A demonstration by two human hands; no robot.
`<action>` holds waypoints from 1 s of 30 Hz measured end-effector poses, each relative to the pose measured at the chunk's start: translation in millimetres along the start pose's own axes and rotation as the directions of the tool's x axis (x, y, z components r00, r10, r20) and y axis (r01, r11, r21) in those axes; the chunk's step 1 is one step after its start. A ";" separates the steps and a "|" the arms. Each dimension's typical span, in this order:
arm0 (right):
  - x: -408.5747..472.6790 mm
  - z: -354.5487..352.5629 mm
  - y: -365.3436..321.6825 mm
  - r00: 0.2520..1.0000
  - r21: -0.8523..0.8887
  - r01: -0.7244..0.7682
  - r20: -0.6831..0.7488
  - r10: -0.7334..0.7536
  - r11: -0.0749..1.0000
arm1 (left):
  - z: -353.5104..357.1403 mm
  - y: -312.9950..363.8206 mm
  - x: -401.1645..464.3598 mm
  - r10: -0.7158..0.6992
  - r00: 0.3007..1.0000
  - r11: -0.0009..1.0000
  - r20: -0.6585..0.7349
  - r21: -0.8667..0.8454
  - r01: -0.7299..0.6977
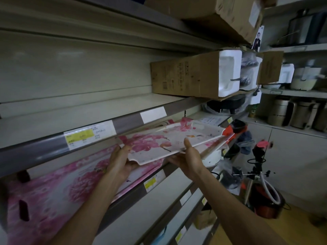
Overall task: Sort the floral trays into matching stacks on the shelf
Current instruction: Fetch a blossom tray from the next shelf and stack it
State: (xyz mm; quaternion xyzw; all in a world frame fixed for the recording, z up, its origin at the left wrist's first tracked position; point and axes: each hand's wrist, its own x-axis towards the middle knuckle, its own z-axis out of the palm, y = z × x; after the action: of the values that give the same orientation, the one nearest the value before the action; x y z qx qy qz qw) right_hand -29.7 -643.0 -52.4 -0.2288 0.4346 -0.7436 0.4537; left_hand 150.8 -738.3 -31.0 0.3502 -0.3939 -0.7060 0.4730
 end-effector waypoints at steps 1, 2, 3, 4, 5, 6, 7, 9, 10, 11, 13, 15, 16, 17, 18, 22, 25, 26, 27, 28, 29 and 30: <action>7.5 -0.3 -6.4 0.999 0.085 -0.017 -0.031 0.019 0.996 | -0.8 2.0 -4.3 -0.007 1.000 1.000 0.012 -0.017 0.007; 14.9 -1.3 -13.1 0.997 0.148 -0.020 -0.072 0.031 0.989 | -2.6 2.9 -7.6 -0.016 1.000 0.999 0.019 -0.032 0.017; 19.7 -1.6 -20.9 0.992 0.189 -0.020 -0.115 0.043 0.982 | -4.9 3.7 -11.0 -0.029 0.999 0.999 0.026 -0.044 0.030; 23.2 -3.4 -28.7 0.986 0.211 -0.019 -0.161 0.053 0.977 | -8.0 4.1 -14.6 -0.044 0.999 0.998 0.031 -0.050 0.046; 26.1 -6.6 -36.6 0.979 0.231 -0.012 -0.193 0.058 0.973 | -11.1 3.2 -17.9 -0.059 0.997 0.997 0.041 -0.046 0.060; 29.6 -11.7 -44.1 0.974 0.258 0.012 -0.223 0.047 0.966 | -14.2 1.7 -20.5 -0.069 0.997 0.997 0.045 -0.041 0.071; 28.1 -15.6 -52.6 0.966 0.281 0.043 -0.257 0.032 0.959 | -16.6 0.3 -24.1 -0.076 0.996 0.996 0.047 -0.037 0.078; 26.3 -25.0 -66.1 0.948 0.318 0.082 -0.318 0.025 0.945 | -17.5 -1.0 -34.1 -0.073 0.996 0.997 0.048 -0.035 0.075; 24.5 -29.3 -69.6 0.938 0.325 0.092 -0.346 0.028 0.941 | -16.2 -1.0 -39.8 -0.066 0.997 0.997 0.050 -0.034 0.068; 20.6 -32.7 -71.6 0.931 0.327 0.091 -0.364 0.037 0.941 | -15.2 -2.2 -44.7 -0.058 0.997 0.998 0.060 -0.031 0.060; 9.5 -39.8 -71.9 0.922 0.329 0.113 -0.386 0.025 0.938 | -14.5 -6.3 -53.9 -0.032 0.996 0.999 0.081 -0.017 0.033; -3.2 -47.9 -73.5 0.925 0.349 0.158 -0.379 -0.015 0.924 | -13.3 -9.6 -66.1 -0.006 0.993 1.000 0.119 0.019 0.004; -9.6 -52.3 -75.6 0.928 0.353 0.179 -0.370 -0.039 0.918 | -12.2 -10.9 -73.3 -0.008 0.990 0.999 0.142 0.032 0.004; -18.5 -55.9 -79.1 0.930 0.359 0.192 -0.363 -0.053 0.913 | -11.7 -11.6 -80.6 -0.017 0.986 0.998 0.164 0.057 0.007; -26.8 -59.2 -82.6 0.934 0.365 0.194 -0.353 -0.057 0.911 | -10.6 -10.9 -88.8 -0.027 0.983 0.995 0.184 0.096 0.010; -64.3 -86.9 -90.6 0.937 0.365 0.198 -0.343 -0.066 0.910 | -8.7 -13.9 -119.8 -0.006 0.983 0.974 0.182 0.223 -0.035; -91.7 -116.2 -94.7 0.933 0.330 0.195 -0.352 -0.071 0.924 | -6.1 -20.1 -143.7 0.124 0.987 0.946 0.105 0.287 -0.149; -102.3 -125.7 -96.3 0.939 0.319 0.182 -0.337 -0.069 0.930 | -3.2 -20.9 -154.3 0.175 0.981 0.926 0.085 0.324 -0.193; -112.5 -134.9 -97.5 0.947 0.313 0.177 -0.311 -0.075 0.933 | -2.3 -22.0 -161.4 0.217 0.975 0.904 0.054 0.366 -0.222; -122.3 -144.2 -98.2 0.956 0.304 0.180 -0.278 -0.093 0.935 | -2.9 -22.7 -168.1 0.252 0.968 0.869 0.021 0.435 -0.236; -132.9 -153.5 -98.4 0.963 0.291 0.186 -0.244 -0.115 0.938 | -5.2 -23.0 -173.2 0.304 0.953 0.812 0.009 0.520 -0.264; -143.2 -162.2 -97.3 0.968 0.278 0.193 -0.209 -0.137 0.941 | -7.4 -21.6 -181.4 0.365 0.931 0.734 0.017 0.609 -0.299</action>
State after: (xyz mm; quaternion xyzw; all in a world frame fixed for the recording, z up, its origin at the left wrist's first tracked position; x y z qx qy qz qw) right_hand -125.9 -426.2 -45.5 -0.1232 0.3384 -0.8539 0.3758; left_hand 204.4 -563.6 -31.3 0.4421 -0.6286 -0.4286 0.4751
